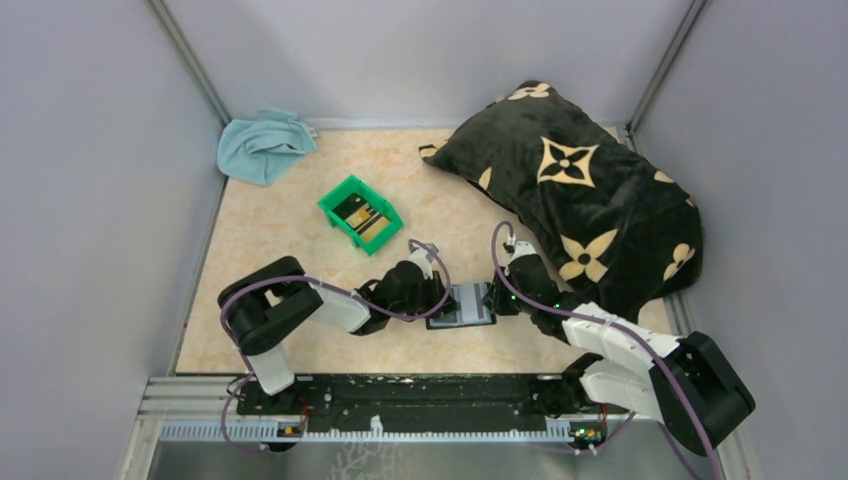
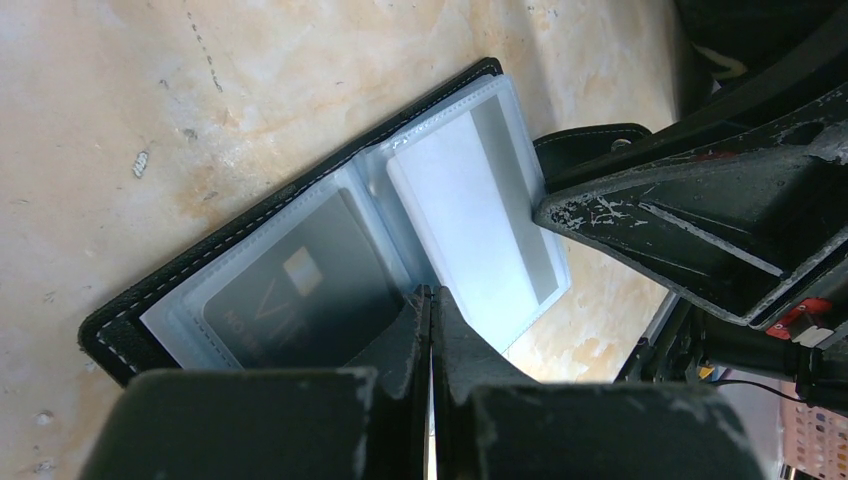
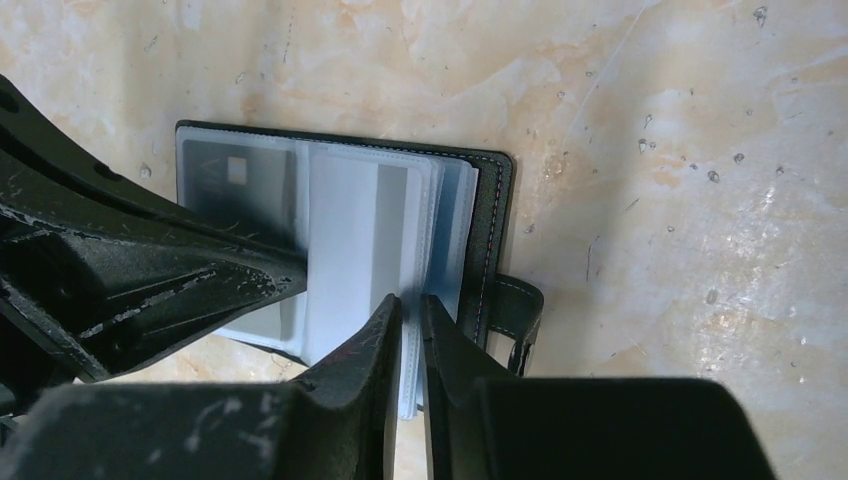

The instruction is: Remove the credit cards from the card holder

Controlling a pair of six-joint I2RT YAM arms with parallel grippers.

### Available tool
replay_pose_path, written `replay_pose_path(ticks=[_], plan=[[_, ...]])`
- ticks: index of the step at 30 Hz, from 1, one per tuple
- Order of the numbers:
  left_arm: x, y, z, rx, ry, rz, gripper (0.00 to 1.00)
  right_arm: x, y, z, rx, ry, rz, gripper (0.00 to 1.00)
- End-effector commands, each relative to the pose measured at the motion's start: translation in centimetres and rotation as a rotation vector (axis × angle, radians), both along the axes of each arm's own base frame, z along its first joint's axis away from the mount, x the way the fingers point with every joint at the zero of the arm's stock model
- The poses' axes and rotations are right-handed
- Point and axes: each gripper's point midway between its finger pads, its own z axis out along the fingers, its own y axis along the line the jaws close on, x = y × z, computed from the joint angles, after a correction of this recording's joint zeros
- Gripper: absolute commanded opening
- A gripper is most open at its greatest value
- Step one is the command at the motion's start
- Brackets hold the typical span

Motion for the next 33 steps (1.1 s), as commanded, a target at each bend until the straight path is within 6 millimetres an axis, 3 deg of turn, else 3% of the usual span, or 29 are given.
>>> replay_pose_path(ticks=[1, 8, 17, 28, 33], plan=[[-0.9, 0.7, -2.6, 0.074, 0.052, -0.016, 0.01, 0.9, 2.2, 2.9, 0.065, -0.068, 0.031, 0.10], [-1.0, 0.9, -2.9, 0.079, 0.057, -0.015, 0.01, 0.2, 3.8, 4.1, 0.077, -0.081, 0.069, 0.06], [-1.0, 0.9, -2.7, 0.067, 0.054, -0.011, 0.01, -0.3, 4.2, 6.5, 0.107, -0.110, 0.090, 0.06], [-0.9, 1.2, -1.5, 0.062, 0.032, -0.003, 0.01, -0.7, 5.2, 5.2, 0.123, -0.084, 0.116, 0.06], [-0.9, 1.3, -1.9, 0.073, 0.039, -0.005, 0.01, -0.7, 5.5, 5.1, 0.123, -0.084, 0.136, 0.07]])
